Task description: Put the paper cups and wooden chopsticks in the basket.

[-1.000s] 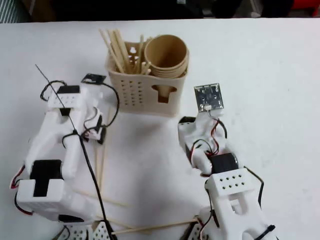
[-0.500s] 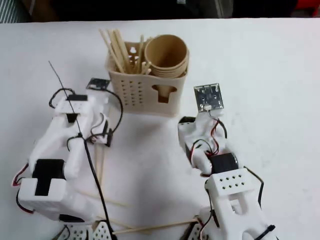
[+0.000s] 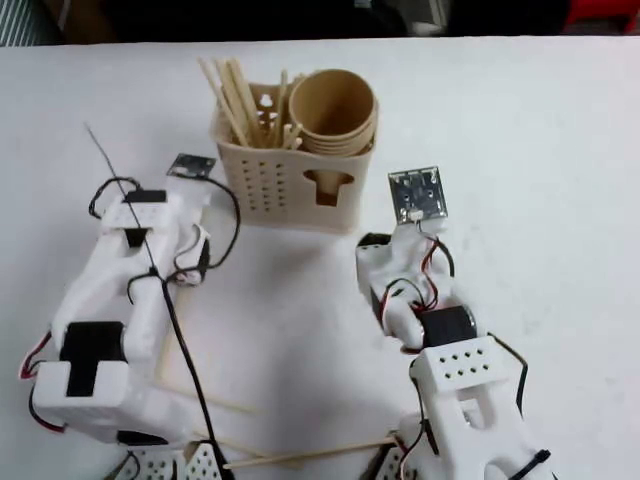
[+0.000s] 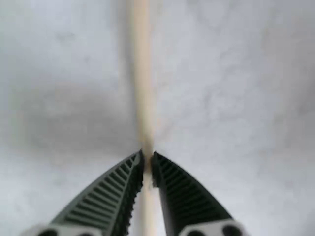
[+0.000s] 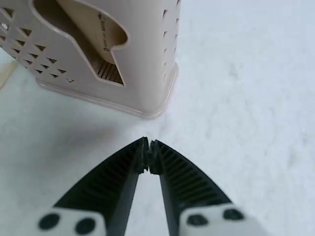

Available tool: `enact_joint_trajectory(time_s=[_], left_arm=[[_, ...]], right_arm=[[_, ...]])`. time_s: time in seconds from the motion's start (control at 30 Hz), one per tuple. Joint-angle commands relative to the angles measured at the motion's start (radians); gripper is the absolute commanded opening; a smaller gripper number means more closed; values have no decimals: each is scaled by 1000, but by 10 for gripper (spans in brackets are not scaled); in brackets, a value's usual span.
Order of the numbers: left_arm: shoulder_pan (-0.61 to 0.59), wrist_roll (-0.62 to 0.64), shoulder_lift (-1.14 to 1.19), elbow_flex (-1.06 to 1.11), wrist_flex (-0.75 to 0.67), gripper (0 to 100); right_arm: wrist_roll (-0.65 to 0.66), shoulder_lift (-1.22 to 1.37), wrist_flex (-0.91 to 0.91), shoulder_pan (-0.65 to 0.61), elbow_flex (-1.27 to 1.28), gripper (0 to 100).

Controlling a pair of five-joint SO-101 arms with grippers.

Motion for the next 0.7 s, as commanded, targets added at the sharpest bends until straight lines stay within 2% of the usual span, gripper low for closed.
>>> enact_joint_trajectory(time_s=[0.0,0.23,0.33,0.53,0.67], left_arm=[[-15,-15,-41,-14,52,23],[-15,-15,-255,57,57,23],[-19,-15,-280,80,41,29],[-21,-11,-151,74,0,165],[-19,-14,-18,26,-38,153]], right_arm=[[0,-22,-10,10,-8,22],[0,-22,-10,10,-8,22],[0,-22,-10,10,-8,22],[0,-22,-10,10,-8,22],[0,-22,-10,10,-8,22]])
